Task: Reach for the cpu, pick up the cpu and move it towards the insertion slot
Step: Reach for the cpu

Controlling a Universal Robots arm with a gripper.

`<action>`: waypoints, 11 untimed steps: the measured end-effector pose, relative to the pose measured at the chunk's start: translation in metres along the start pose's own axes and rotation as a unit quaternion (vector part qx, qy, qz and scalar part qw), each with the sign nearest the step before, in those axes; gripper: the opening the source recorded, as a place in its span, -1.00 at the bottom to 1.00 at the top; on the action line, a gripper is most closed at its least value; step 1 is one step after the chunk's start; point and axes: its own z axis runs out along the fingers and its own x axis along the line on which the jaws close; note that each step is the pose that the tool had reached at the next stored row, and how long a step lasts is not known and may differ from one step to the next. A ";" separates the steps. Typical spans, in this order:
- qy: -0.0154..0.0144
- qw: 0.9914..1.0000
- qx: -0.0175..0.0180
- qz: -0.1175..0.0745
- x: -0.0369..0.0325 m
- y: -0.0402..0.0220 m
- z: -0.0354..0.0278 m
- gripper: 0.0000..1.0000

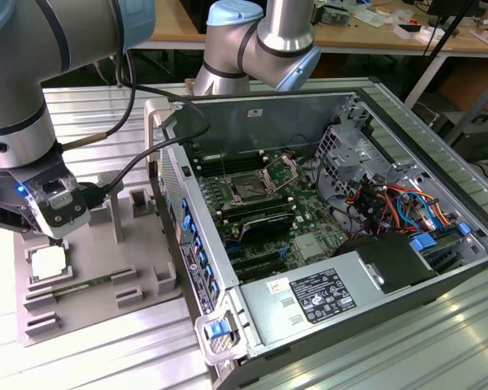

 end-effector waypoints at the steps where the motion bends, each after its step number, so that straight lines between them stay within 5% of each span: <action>1: 0.000 1.000 0.000 0.000 0.0000 0.0000 0.0005 -0.79; 11: 0.000 1.000 0.000 0.000 0.0021 -0.0004 0.0029 -0.79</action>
